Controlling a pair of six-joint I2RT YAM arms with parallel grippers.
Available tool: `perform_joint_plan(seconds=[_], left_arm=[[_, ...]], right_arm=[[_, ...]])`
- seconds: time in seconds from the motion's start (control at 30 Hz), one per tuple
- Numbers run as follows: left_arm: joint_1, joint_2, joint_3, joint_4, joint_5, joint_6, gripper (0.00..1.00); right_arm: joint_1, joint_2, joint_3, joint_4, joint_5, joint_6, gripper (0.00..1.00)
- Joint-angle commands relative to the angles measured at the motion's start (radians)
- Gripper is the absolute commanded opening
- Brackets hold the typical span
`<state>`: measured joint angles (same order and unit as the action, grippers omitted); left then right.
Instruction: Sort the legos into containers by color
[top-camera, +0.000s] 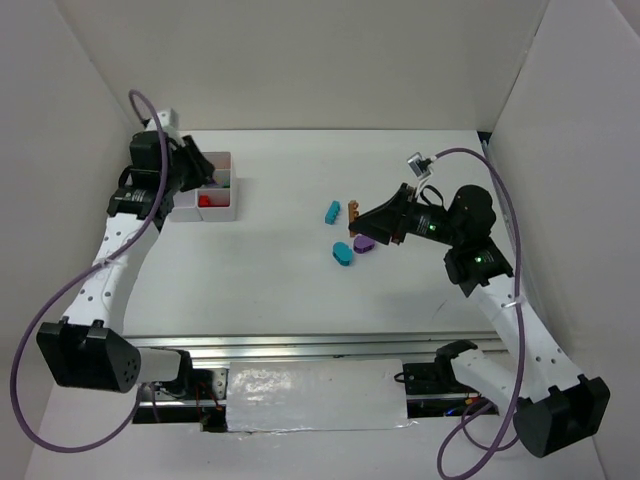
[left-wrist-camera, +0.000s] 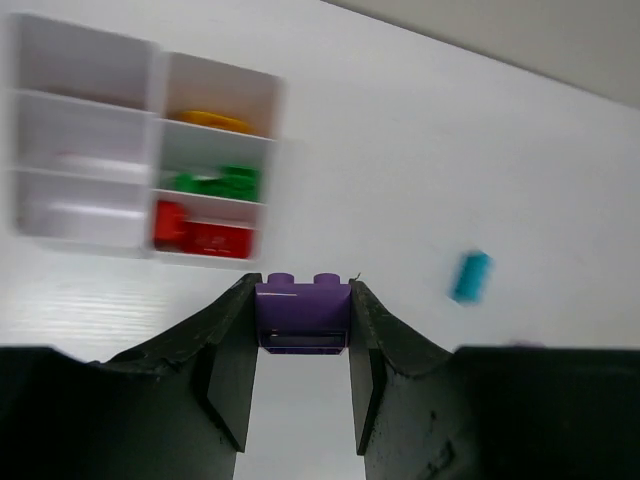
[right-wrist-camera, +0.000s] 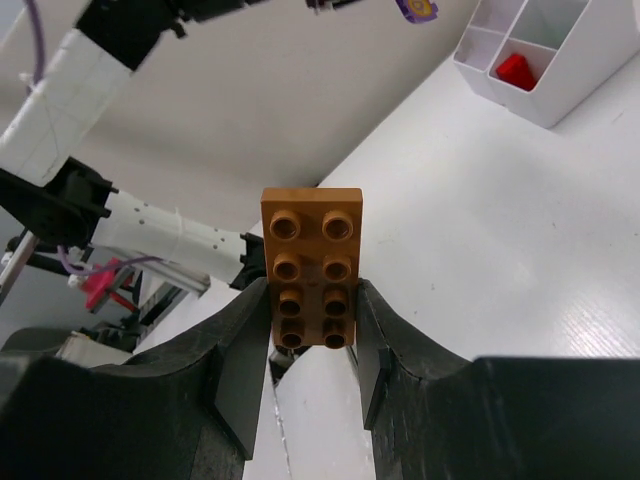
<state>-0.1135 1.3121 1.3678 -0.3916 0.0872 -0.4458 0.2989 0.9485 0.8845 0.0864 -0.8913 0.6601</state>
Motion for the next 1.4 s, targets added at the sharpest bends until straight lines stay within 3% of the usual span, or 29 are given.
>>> perform_joint_plan(seconds=[0.0,0.1,0.3,0.57,1.03,1.37], left_arm=[[0.11,0.016,-0.102,0.17,-0.355,-0.06,0.0],[0.196,0.077,-0.153,0.308,-0.395,-0.091,0.0],[0.245,0.172,-0.199,0.509,-0.423,-0.11,0.0],[0.31,0.277,-0.17,0.608,-0.325,-0.148,0.0],[0.334,0.361,-0.237,0.764,-0.219,-0.287,0.01],[0.337,0.409,-0.271,0.829,-0.19,-0.307,0.09]], right_arm=[[0.012,-0.053,-0.014,0.016,0.04,0.024,0.0],[0.02,-0.066,-0.039,0.064,0.032,0.068,0.0],[0.049,-0.086,0.002,0.039,0.015,0.052,0.0],[0.094,-0.074,0.053,-0.059,0.02,-0.022,0.0],[0.105,-0.005,0.068,-0.027,-0.009,-0.005,0.0],[0.105,0.029,0.071,0.006,-0.037,0.009,0.0]])
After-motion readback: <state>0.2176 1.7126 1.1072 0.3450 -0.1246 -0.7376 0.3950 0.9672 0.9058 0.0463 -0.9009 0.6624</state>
